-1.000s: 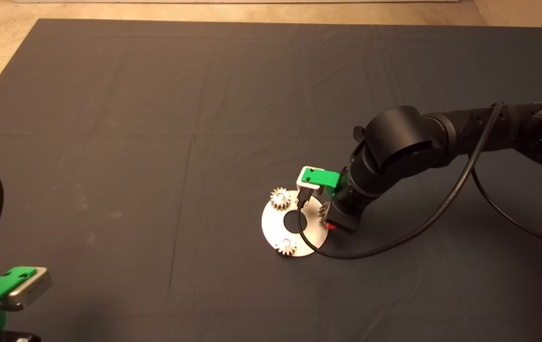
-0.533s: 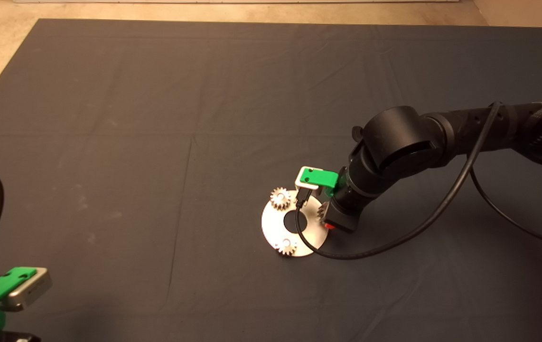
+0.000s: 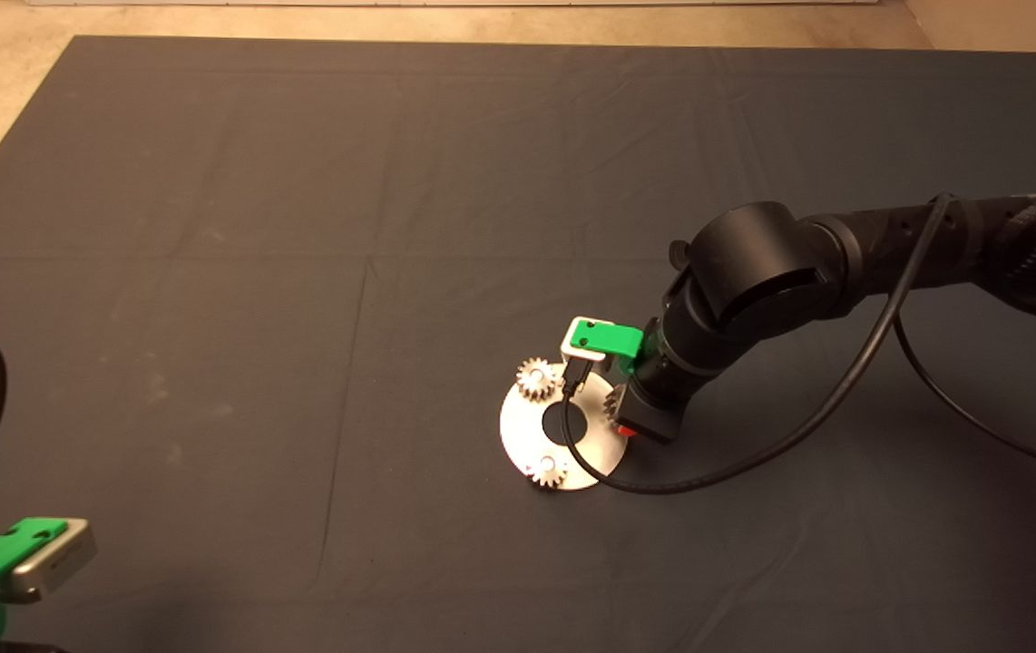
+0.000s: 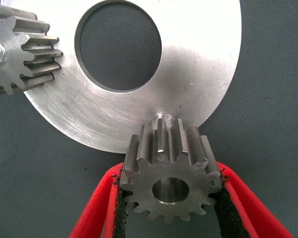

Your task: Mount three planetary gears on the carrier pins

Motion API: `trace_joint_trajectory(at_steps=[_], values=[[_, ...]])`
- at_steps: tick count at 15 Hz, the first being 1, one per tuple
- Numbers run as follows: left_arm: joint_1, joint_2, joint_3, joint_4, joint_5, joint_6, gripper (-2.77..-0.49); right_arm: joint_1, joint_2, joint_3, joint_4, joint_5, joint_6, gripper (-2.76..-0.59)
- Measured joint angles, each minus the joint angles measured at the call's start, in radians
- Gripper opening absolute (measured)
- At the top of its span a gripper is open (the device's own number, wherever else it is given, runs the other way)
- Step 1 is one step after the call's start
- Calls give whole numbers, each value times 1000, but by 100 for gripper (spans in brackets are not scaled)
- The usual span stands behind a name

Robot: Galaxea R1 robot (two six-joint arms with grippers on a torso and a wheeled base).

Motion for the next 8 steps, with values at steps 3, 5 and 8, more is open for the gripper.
trace_joint_trajectory(at_steps=[3, 5, 8], values=[[0, -2, 0, -2, 0, 0, -108, 0, 1, 0, 0, 0, 0, -233], [0, -2, 0, -7, 0, 0, -108, 0, 1, 0, 0, 0, 0, -233], [0, -2, 0, -8, 0, 0, -108, -5, 6, 0, 0, 0, 0, -233]])
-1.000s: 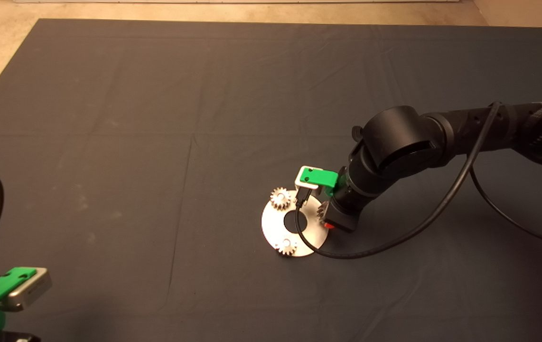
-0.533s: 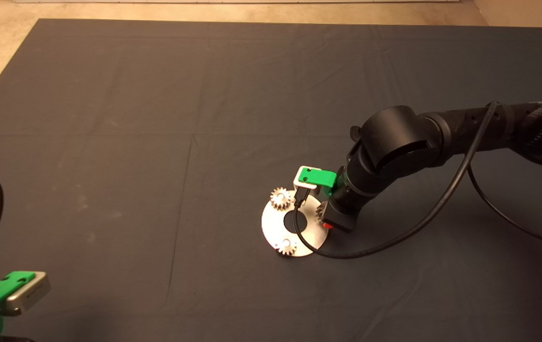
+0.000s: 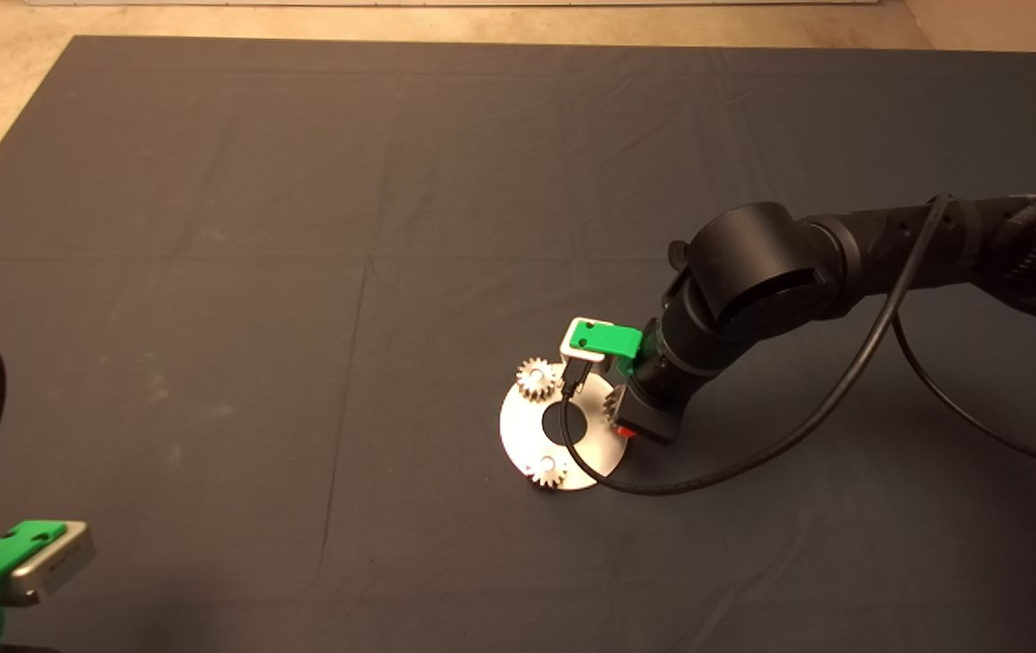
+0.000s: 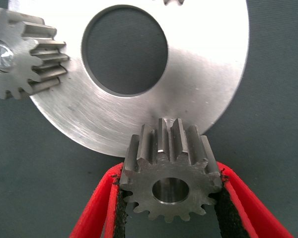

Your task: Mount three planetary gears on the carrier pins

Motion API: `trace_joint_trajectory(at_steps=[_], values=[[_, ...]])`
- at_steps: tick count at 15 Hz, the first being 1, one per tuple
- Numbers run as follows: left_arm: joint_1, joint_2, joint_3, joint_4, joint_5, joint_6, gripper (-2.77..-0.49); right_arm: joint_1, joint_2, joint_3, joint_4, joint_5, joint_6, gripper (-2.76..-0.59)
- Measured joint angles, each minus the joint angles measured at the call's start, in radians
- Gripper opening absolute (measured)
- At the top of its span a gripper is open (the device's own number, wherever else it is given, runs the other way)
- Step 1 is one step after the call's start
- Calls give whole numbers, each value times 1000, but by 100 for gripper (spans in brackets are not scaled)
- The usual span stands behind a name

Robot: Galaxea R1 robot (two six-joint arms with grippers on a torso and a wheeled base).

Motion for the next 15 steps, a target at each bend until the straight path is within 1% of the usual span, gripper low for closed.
trace_joint_trajectory(at_steps=[2, 13, 15], values=[[0, 0, 0, 0, 0, 0, -108, -5, 0, 0, 0, 0, 0, -233], [0, 0, 0, -1, 0, 0, -108, -6, 0, 0, 0, 0, 0, -233], [0, 0, 0, -1, 0, 0, -108, -9, 0, 0, -1, -1, 0, -233]])
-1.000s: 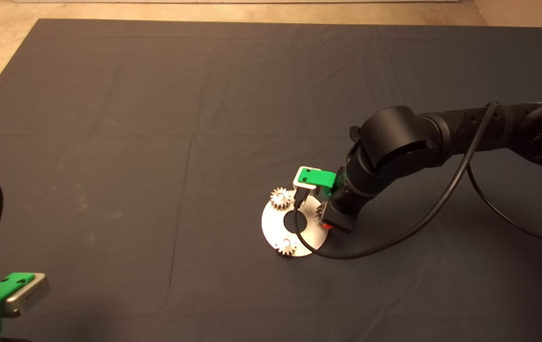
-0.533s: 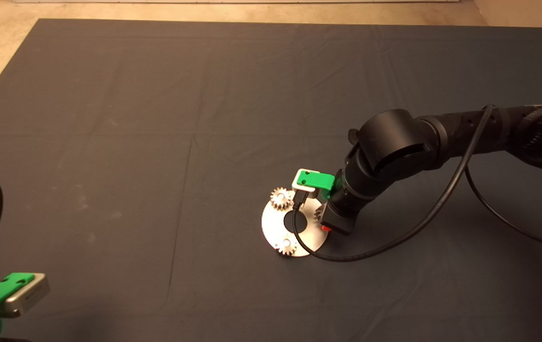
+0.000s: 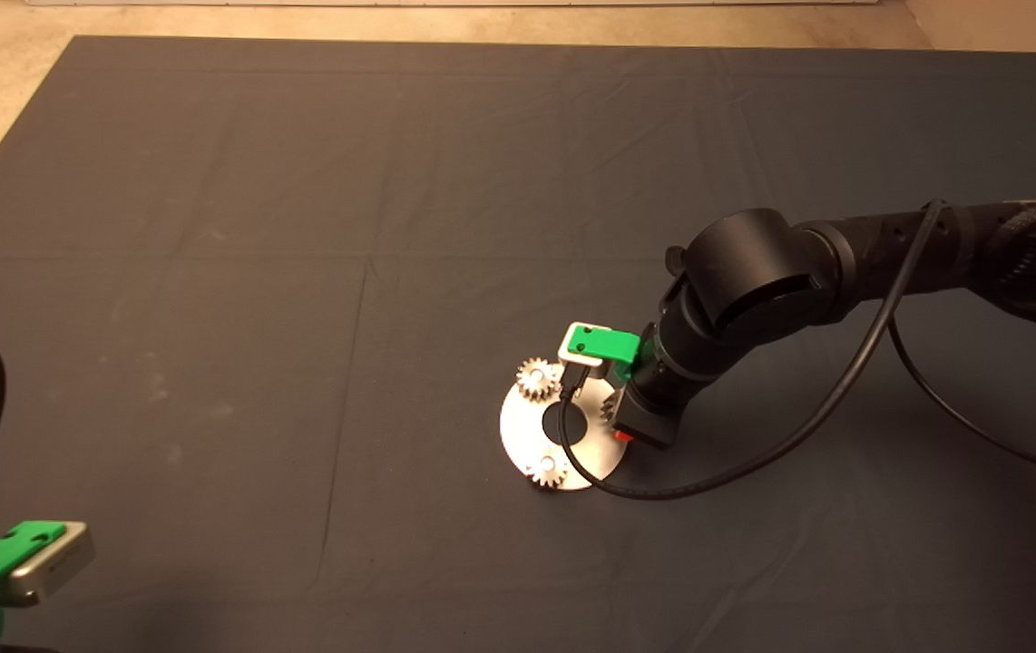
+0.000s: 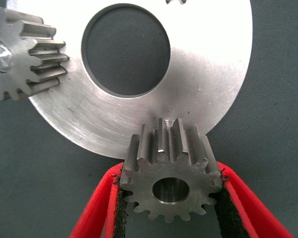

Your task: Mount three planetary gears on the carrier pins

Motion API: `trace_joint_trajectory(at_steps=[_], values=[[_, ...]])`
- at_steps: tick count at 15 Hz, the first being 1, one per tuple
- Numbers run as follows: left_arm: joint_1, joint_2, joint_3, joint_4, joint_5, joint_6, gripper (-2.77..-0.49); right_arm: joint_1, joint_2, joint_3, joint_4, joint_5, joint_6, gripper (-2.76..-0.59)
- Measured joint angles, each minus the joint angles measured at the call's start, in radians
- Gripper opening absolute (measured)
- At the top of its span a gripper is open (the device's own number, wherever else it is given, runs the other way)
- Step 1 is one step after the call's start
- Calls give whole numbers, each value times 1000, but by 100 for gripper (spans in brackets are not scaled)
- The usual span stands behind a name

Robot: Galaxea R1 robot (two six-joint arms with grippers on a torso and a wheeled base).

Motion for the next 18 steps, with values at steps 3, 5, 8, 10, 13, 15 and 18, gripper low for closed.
trace_joint_trajectory(at_steps=[3, 5, 8, 10, 13, 15, 18], values=[[0, -2, 0, -1, 0, 3, -108, -3, 0, -1, -1, -2, 0, -233], [0, -7, 0, -2, 0, 7, -108, -4, 0, -1, -2, -2, 0, -233], [-5, -21, 0, -3, 0, 12, -108, -4, 0, -1, -2, -3, 0, -233], [-5, -25, 1, -3, 0, 15, -108, -4, 2, -2, -3, -4, 0, -233], [-5, -30, 1, -3, 0, 18, -108, -11, 9, -11, -3, -7, 0, -233], [-5, -32, 1, -3, 0, 19, -108, -10, 14, -16, -3, -8, 0, -233], [-5, -33, 1, -3, 0, 19, -108, -10, 25, -28, -2, -18, 0, -233]])
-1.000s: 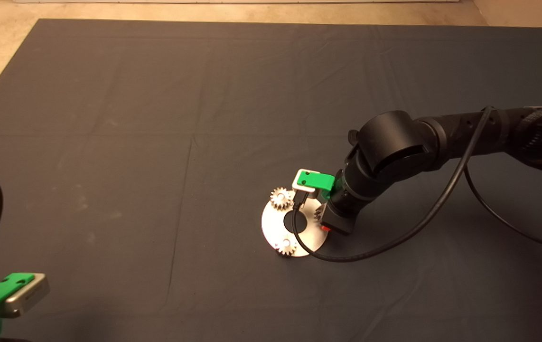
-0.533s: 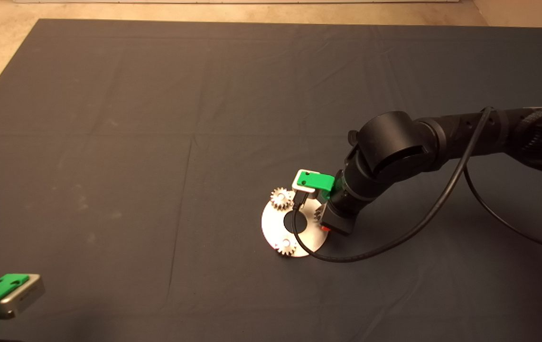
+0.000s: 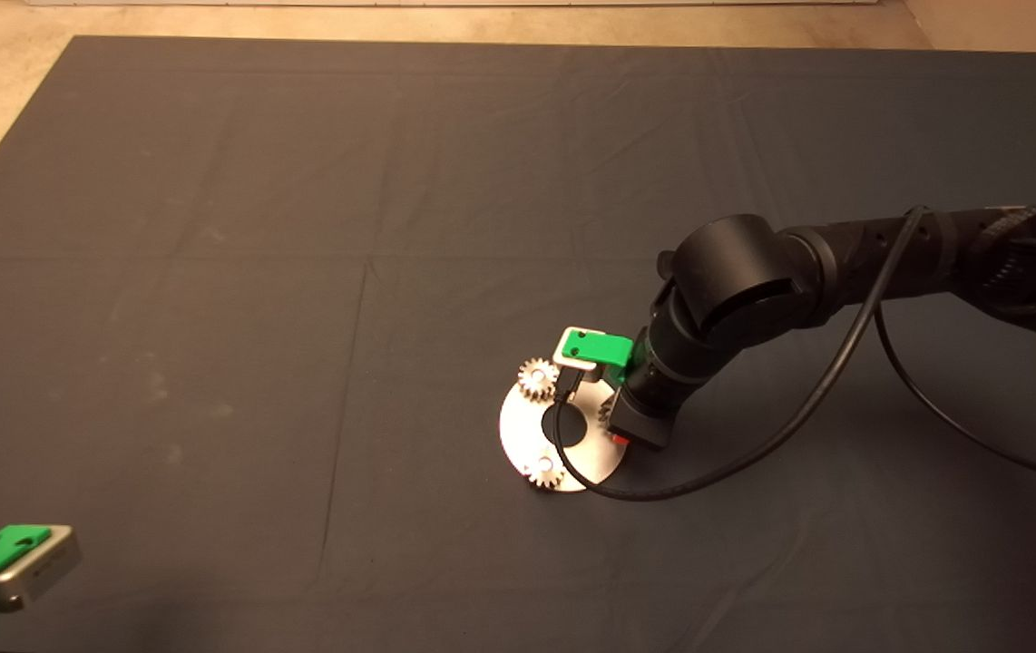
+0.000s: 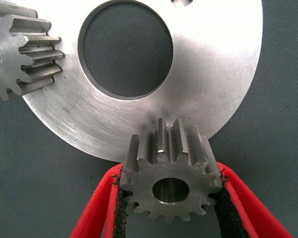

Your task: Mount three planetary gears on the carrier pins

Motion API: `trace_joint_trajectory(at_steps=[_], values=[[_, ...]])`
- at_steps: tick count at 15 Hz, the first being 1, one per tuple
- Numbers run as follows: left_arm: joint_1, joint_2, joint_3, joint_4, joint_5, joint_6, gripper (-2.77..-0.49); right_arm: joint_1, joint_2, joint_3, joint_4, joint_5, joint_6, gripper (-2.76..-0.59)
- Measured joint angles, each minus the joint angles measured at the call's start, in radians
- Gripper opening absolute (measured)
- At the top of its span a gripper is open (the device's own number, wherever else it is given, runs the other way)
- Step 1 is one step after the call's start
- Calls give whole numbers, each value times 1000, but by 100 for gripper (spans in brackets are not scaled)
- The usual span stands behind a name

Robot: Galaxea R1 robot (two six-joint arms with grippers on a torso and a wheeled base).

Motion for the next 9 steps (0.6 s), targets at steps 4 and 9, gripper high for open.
trace_joint_trajectory(at_steps=[4, 9], values=[[0, 0, 0, 0, 0, 2, -108, 0, 2, -4, 0, -1, 0, -233], [0, 0, 0, 0, 0, 2, -108, 0, 2, -6, 0, 1, 0, -230]])
